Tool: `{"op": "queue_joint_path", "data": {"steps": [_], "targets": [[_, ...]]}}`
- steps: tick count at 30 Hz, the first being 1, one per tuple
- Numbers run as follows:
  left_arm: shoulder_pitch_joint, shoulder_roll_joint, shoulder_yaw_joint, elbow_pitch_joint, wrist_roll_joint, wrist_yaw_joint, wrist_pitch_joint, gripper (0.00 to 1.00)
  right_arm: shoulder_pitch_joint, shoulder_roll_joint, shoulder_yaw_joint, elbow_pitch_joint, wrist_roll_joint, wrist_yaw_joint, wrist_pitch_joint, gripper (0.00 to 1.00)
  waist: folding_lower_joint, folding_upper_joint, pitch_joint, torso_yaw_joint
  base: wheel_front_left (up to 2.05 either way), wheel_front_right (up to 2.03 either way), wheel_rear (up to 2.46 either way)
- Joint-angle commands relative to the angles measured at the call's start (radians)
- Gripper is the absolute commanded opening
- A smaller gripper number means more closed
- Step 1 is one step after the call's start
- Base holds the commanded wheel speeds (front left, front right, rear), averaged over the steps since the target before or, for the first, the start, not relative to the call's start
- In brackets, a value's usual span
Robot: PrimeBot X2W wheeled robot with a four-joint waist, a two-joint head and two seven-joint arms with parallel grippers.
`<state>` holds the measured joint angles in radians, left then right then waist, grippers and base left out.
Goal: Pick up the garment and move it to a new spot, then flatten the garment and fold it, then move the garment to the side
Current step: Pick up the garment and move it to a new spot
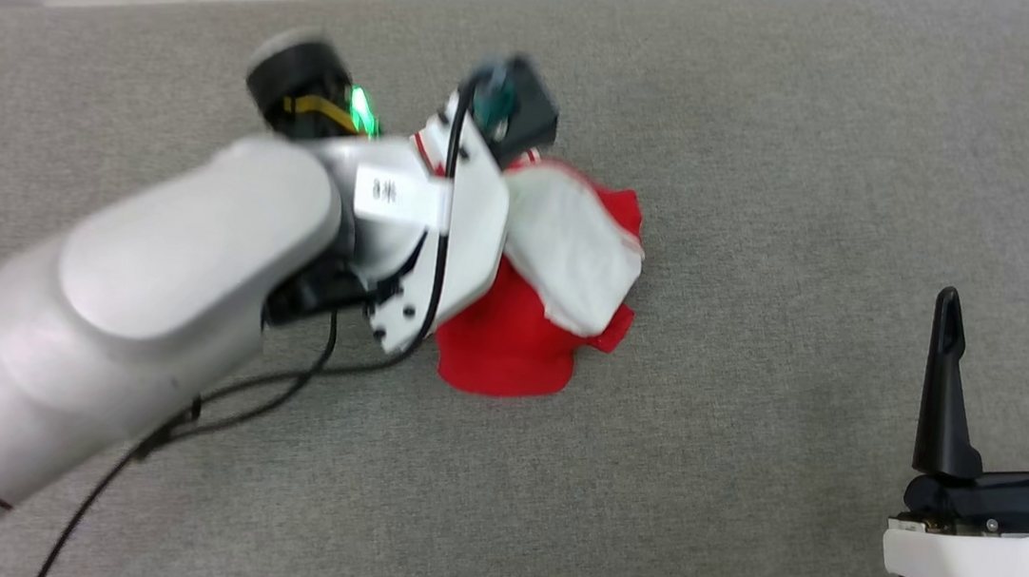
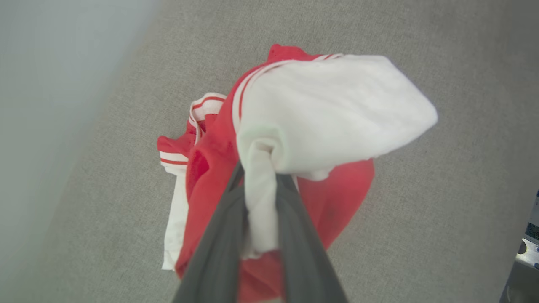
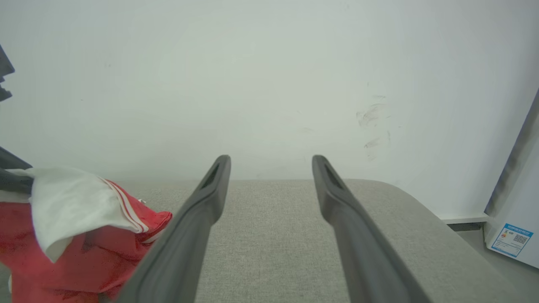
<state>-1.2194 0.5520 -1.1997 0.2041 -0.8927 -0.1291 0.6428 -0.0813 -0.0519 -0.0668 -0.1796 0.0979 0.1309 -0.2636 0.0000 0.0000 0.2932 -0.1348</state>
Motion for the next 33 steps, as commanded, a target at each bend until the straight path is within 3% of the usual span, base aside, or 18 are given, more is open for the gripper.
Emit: {"op": "queue_joint_path", "data": {"steps": [1,13,14,15,22,25,33], "targets": [[0.028,-0.009,-0.015,0.019,-0.004,0.000,-0.018,0.00,-0.002,0.003,0.000,0.004,0.009,0.000,-0.002,1.00,0.0000,0.0000,0.011,-0.006,0.00,0.00,0.00],[0.228,-0.095,-0.082,0.121,-0.016,-0.001,-0.111,0.00,-0.011,0.003,-0.005,0.029,0.000,0.000,-0.002,1.00,0.0000,0.0000,0.019,0.003,0.00,0.00,0.00],[0.227,-0.104,-0.080,0.127,-0.013,-0.001,-0.138,0.18,-0.009,0.003,-0.006,0.031,0.000,0.000,-0.002,1.00,0.0000,0.0000,0.014,0.006,0.00,0.00,0.00],[0.225,-0.112,-0.075,0.134,-0.017,-0.001,-0.173,1.00,-0.008,0.003,-0.005,0.033,-0.002,0.000,-0.002,1.00,0.0000,0.0000,0.007,0.009,0.00,0.00,0.00],[0.192,-0.149,0.024,0.152,0.021,0.016,-0.448,1.00,0.028,0.003,-0.012,0.042,-0.011,0.000,-0.002,1.00,0.0000,0.0000,-0.062,0.039,0.00,0.00,0.00],[0.198,-0.144,0.067,0.127,0.036,0.054,-0.544,1.00,0.042,0.003,-0.017,0.042,-0.015,0.000,-0.002,1.00,0.0000,0.0000,-0.092,0.055,0.00,0.00,0.00],[0.292,-0.086,0.174,0.049,0.091,0.235,-0.793,1.00,0.073,0.003,-0.021,0.041,-0.024,0.000,-0.002,1.00,0.0000,0.0000,-0.149,0.096,0.00,0.00,0.00]]}}
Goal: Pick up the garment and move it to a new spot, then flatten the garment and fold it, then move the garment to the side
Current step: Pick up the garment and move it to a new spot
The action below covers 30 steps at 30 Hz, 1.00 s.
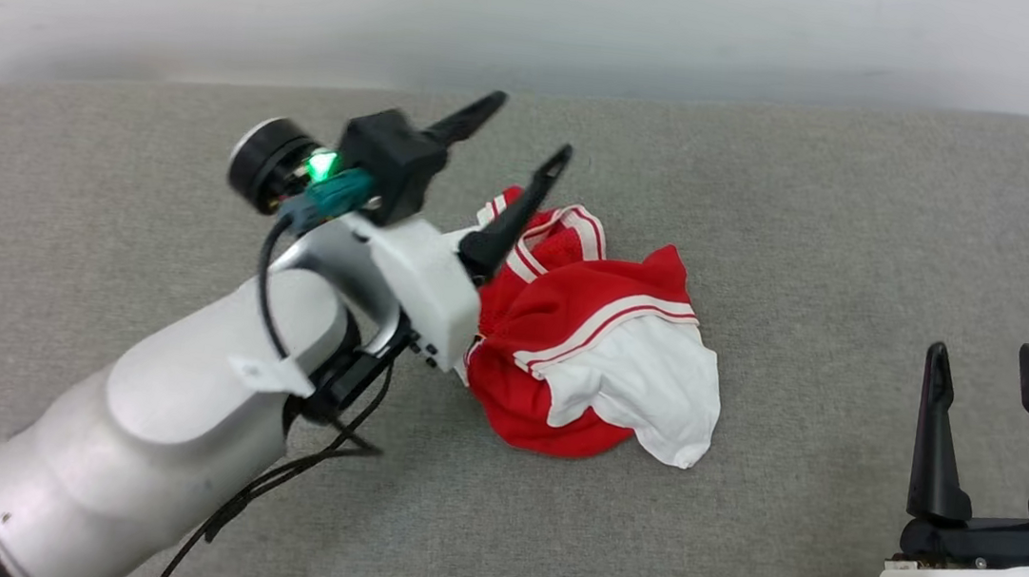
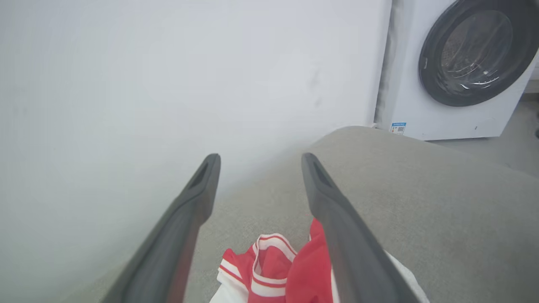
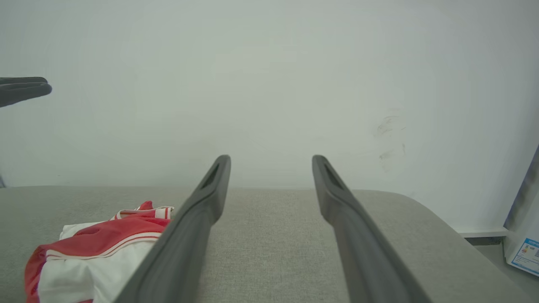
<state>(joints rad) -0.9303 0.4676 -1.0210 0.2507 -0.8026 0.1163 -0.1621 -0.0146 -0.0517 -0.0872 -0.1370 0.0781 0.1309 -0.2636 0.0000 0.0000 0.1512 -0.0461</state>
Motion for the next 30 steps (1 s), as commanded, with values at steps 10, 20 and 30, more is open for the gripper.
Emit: {"op": "queue_joint_path", "data": {"steps": [10,20,30], "targets": [[0.358,0.048,0.282,-0.124,0.146,0.284,-0.104,1.00,0.035,0.003,-0.001,0.001,-0.010,0.000,-0.002,1.00,0.0000,0.0000,-0.045,0.052,0.00,0.00,0.00],[0.698,-0.054,0.573,-0.235,0.368,0.278,-0.103,1.00,0.061,0.003,0.000,0.015,-0.006,0.000,-0.002,1.00,0.0000,0.0000,-0.079,0.077,0.00,0.00,0.00],[0.884,-0.202,0.745,-0.230,0.531,0.161,-0.103,1.00,0.085,0.003,0.010,0.034,0.012,0.000,-0.002,1.00,0.0000,0.0000,-0.106,0.084,0.00,0.00,0.00]]}}
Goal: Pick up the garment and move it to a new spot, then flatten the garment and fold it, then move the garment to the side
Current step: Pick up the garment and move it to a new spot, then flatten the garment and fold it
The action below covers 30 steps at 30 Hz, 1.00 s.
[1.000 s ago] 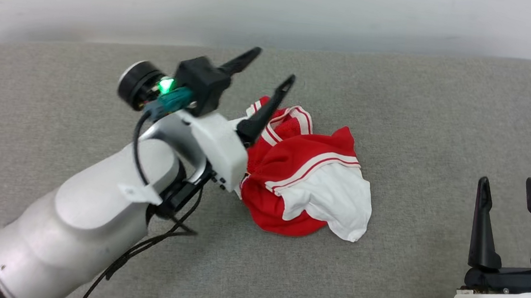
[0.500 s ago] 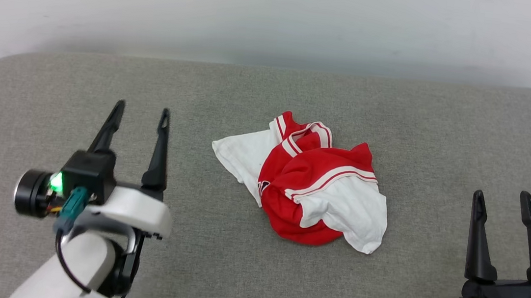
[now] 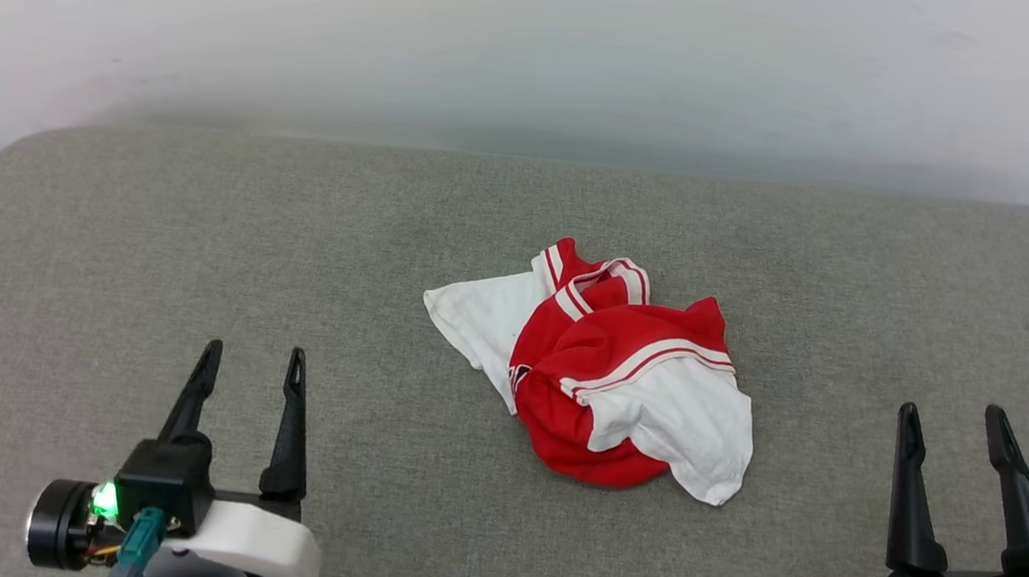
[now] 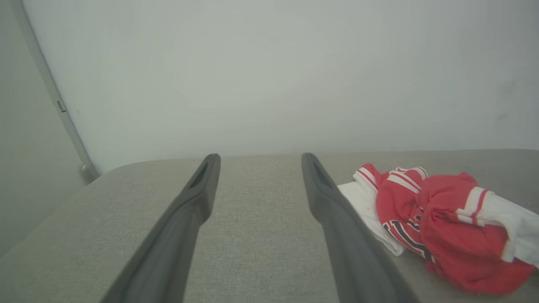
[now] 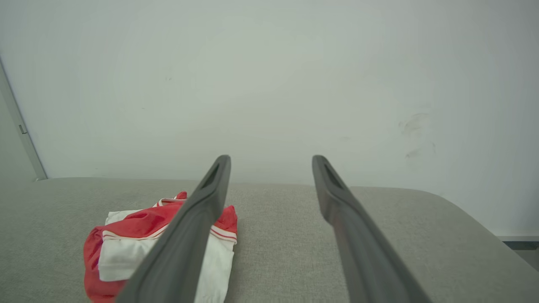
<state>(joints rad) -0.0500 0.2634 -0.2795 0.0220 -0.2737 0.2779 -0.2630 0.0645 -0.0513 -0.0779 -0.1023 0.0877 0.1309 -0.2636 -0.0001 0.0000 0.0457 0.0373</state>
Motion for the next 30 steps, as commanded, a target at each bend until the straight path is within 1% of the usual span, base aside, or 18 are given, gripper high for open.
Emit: {"op": "queue_joint_path", "data": {"steps": [1,5,9,14,21,26,30], "targets": [[0.016,-0.014,0.016,0.004,0.014,-0.012,-0.003,1.00,0.011,0.002,0.003,0.003,0.007,0.000,-0.002,1.00,0.0001,0.0000,-0.003,0.001,0.00,0.00,0.00],[0.051,-0.063,0.057,0.013,0.065,-0.058,-0.003,1.00,0.026,0.002,0.006,0.019,0.024,0.000,-0.002,1.00,0.0001,0.0000,-0.008,0.002,0.00,0.00,0.00],[0.077,-0.106,0.101,0.020,0.102,-0.095,-0.003,1.00,0.042,0.002,0.011,0.036,0.042,0.000,-0.002,1.00,0.0001,0.0000,-0.017,0.001,0.00,0.00,0.00],[0.100,-0.138,0.148,0.025,0.141,-0.138,-0.003,1.00,0.058,0.002,0.020,0.055,0.059,0.000,-0.002,1.00,0.0001,0.0000,-0.025,0.001,0.00,0.00,0.00],[0.113,-0.170,0.187,0.024,0.178,-0.180,-0.003,1.00,0.071,0.002,0.023,0.061,0.072,0.000,-0.002,1.00,0.0001,0.0000,-0.028,0.003,0.00,0.00,0.00],[0.120,-0.187,0.209,0.028,0.193,-0.199,-0.003,1.00,0.069,0.002,0.017,0.060,0.071,0.000,-0.002,1.00,0.0001,0.0000,-0.029,0.005,0.00,0.00,0.00],[0.116,-0.195,0.221,0.029,0.201,-0.212,-0.003,1.00,0.032,0.002,0.012,0.036,0.049,0.000,-0.002,1.00,0.0001,0.0000,-0.029,0.007,0.00,0.00,0.00]]}}
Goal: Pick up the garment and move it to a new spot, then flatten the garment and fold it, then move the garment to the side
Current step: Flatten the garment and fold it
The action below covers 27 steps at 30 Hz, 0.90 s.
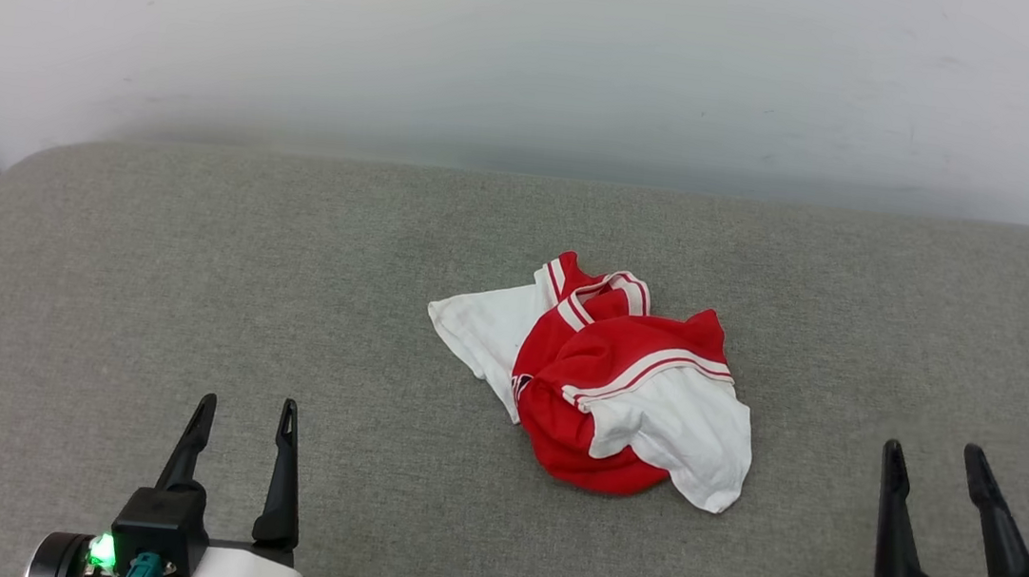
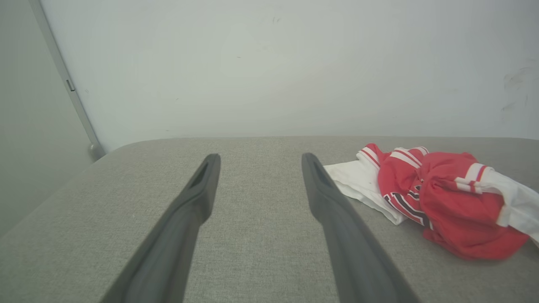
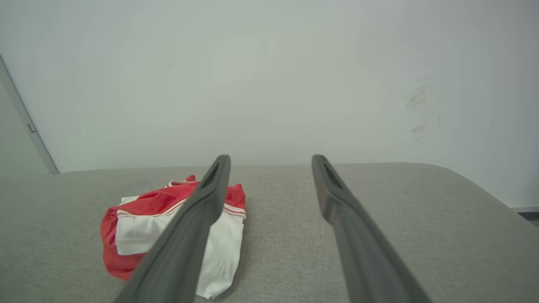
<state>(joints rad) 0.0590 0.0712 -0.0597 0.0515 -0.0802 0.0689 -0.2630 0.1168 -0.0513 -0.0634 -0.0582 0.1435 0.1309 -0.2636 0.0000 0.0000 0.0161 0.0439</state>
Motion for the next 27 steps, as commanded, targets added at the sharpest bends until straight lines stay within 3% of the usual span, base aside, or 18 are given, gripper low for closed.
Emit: {"op": "queue_joint_path", "data": {"steps": [1,5,11,17,21,27], "targets": [[0.005,-0.004,0.004,0.000,0.009,-0.006,-0.003,1.00,-0.035,0.002,-0.004,-0.022,-0.018,0.000,-0.002,1.00,0.0000,0.0000,0.001,0.001,0.00,0.00,0.00],[-0.008,-0.009,0.016,-0.001,0.014,-0.015,-0.003,1.00,-0.123,-0.002,0.000,-0.089,-0.087,0.000,-0.002,1.00,0.0000,0.0000,0.009,0.002,0.00,0.00,0.00],[-0.020,-0.015,0.024,-0.003,0.007,-0.023,-0.003,1.00,-0.271,-0.109,0.052,-0.115,-0.102,0.000,-0.002,1.00,0.0000,0.0000,0.029,0.000,0.00,0.00,0.00],[-0.029,-0.018,0.031,-0.002,0.005,-0.028,-0.003,1.00,-0.446,-0.305,0.211,-0.021,-0.037,0.000,0.021,1.00,0.0000,0.0000,0.051,0.000,0.00,0.00,0.00],[-0.038,-0.020,0.034,-0.002,0.003,-0.030,-0.003,1.00,-0.551,-0.456,0.402,0.007,0.091,0.000,0.207,1.00,0.0000,0.0000,0.063,0.001,0.00,0.00,0.00],[-0.058,-0.021,0.037,-0.008,-0.001,-0.033,-0.003,1.00,-0.691,-0.662,0.704,-0.052,0.295,0.000,0.540,1.00,0.0000,0.0000,0.104,0.004,0.00,0.00,0.00]]}}
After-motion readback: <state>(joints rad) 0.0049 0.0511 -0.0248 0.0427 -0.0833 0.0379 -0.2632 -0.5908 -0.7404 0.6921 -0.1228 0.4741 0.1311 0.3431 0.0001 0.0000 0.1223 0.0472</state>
